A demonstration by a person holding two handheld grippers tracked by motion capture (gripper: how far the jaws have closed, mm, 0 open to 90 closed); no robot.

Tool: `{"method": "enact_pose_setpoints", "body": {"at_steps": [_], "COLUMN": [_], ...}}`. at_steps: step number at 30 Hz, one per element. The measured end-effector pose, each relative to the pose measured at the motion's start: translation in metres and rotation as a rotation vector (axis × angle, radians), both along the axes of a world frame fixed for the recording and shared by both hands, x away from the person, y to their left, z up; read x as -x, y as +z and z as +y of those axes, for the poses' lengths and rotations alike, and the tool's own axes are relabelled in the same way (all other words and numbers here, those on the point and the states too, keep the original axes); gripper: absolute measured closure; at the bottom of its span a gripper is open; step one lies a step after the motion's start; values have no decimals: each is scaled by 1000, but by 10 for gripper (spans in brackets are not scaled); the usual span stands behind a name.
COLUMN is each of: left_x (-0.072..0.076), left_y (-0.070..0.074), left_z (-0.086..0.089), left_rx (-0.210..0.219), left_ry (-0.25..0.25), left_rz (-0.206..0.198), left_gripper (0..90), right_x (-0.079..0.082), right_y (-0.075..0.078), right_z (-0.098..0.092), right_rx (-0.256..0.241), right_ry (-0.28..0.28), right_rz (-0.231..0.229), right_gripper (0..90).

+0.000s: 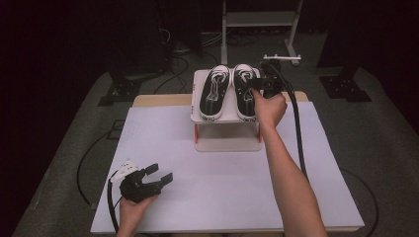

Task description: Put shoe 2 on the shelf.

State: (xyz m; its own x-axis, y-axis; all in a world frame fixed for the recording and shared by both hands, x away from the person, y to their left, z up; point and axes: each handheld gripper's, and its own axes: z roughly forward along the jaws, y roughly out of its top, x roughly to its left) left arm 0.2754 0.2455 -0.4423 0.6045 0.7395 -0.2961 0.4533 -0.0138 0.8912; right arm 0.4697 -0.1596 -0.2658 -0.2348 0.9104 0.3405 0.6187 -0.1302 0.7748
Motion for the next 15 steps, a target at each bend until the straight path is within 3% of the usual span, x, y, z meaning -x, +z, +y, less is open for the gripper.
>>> {"method": "enact_pose_setpoints", "body": {"at_steps": [6,10,15], "left_x": [-1,-1,-1], "left_y": [0,-1,-1], "left_z": [1,-1,-3], "left_rx": [0,-2,-3], "left_ry": [0,-1,-5], "left_rz": [3,2,4], "left_gripper": [196,196,196], "right_x": [-1,6,19], "right_y": [3,10,20], "right_z": [-8,-11,-8], "right_rx": [5,18,12], "right_ry": [66,89,139], "right_rz": [-10,-41,-92], "right_gripper": [738,665,644]}}
